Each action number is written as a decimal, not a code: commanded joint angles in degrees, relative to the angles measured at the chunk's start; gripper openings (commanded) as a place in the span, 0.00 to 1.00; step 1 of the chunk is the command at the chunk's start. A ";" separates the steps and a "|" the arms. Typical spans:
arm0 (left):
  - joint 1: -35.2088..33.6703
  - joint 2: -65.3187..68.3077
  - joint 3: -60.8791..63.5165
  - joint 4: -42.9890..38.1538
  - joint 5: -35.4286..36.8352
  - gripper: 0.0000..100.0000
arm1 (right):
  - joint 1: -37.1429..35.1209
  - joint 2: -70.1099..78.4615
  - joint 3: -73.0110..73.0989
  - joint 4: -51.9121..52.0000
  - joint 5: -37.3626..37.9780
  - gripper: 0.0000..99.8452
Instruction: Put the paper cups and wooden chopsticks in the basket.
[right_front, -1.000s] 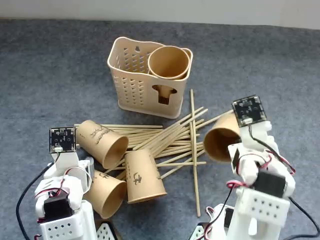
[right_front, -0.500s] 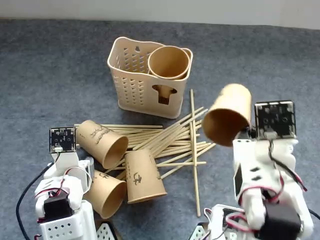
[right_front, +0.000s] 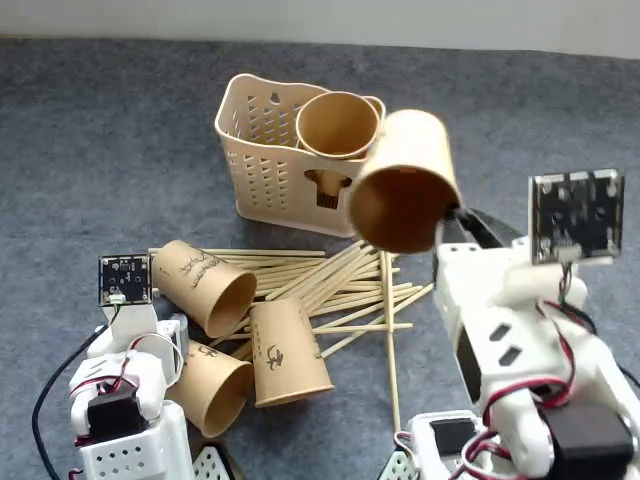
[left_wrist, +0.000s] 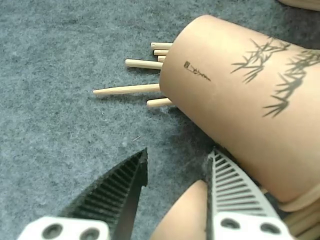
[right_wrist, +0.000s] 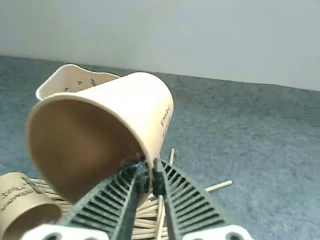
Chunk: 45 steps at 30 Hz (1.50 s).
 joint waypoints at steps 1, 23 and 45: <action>-0.48 -0.40 -0.22 -0.79 0.26 0.20 | -4.88 8.13 -8.22 -0.40 -2.99 0.01; -0.48 -0.40 -0.22 -0.79 0.26 0.20 | -6.99 34.95 -26.07 -0.40 -7.65 0.01; -0.48 -0.40 -0.22 -0.79 0.26 0.20 | -7.08 39.16 -25.27 -14.37 -7.56 0.20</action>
